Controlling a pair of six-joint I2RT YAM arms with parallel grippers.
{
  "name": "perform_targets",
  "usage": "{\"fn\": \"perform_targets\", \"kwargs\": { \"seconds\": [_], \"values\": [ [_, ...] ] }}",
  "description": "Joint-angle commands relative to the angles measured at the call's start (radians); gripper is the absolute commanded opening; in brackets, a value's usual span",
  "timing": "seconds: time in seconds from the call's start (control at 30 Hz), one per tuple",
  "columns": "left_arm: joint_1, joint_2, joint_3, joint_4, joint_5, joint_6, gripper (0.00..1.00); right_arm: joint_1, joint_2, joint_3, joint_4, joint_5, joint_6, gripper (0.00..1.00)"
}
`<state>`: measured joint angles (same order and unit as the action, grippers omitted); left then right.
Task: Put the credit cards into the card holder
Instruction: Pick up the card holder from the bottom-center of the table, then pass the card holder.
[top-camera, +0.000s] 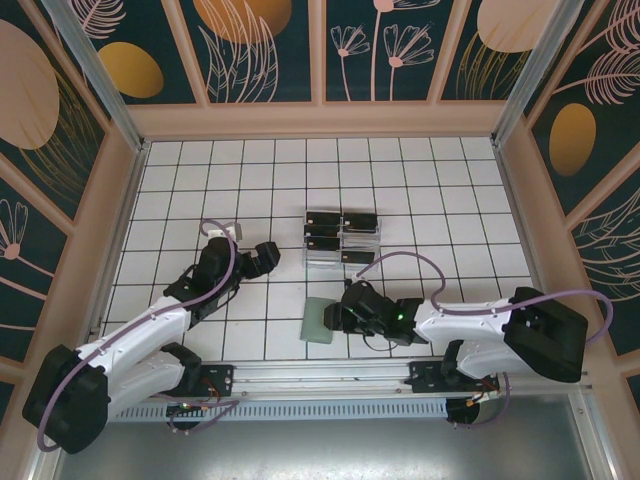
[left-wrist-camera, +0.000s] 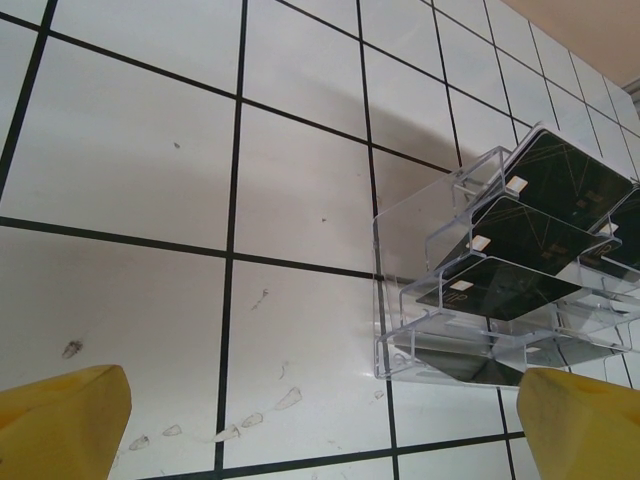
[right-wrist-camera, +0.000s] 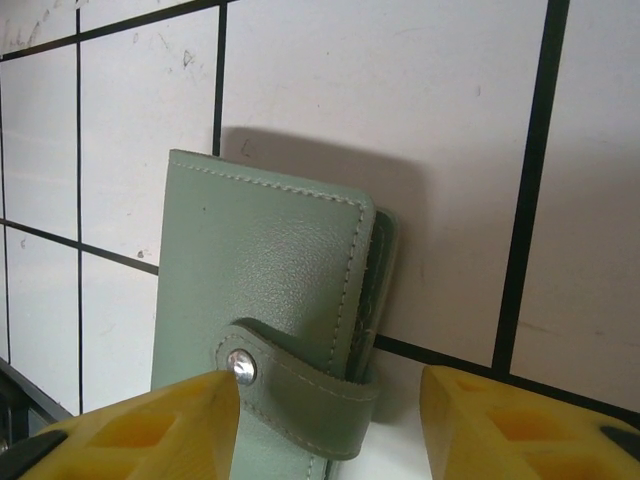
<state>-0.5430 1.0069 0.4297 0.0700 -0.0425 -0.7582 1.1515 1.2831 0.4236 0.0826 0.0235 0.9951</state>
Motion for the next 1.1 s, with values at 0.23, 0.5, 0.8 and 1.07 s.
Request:
{"fn": "perform_targets", "kwargs": {
  "seconds": [0.23,0.5,0.8,1.07],
  "values": [
    [0.005,0.007,-0.015,0.035,0.021,-0.016,0.98,-0.007,0.098,0.024,0.103,-0.049,-0.003,0.37],
    [0.005,0.007,-0.022,0.04,0.026,-0.02,0.98,-0.05,0.063,-0.019,0.229,-0.11,0.01,0.0],
    [0.005,0.006,-0.038,0.074,0.065,-0.034,0.99,-0.095,-0.025,0.035,0.193,-0.123,-0.047,0.0],
    [0.005,-0.038,-0.049,0.147,0.117,-0.081,0.99,-0.127,-0.066,0.145,0.153,-0.154,-0.11,0.0]
  ]
}}
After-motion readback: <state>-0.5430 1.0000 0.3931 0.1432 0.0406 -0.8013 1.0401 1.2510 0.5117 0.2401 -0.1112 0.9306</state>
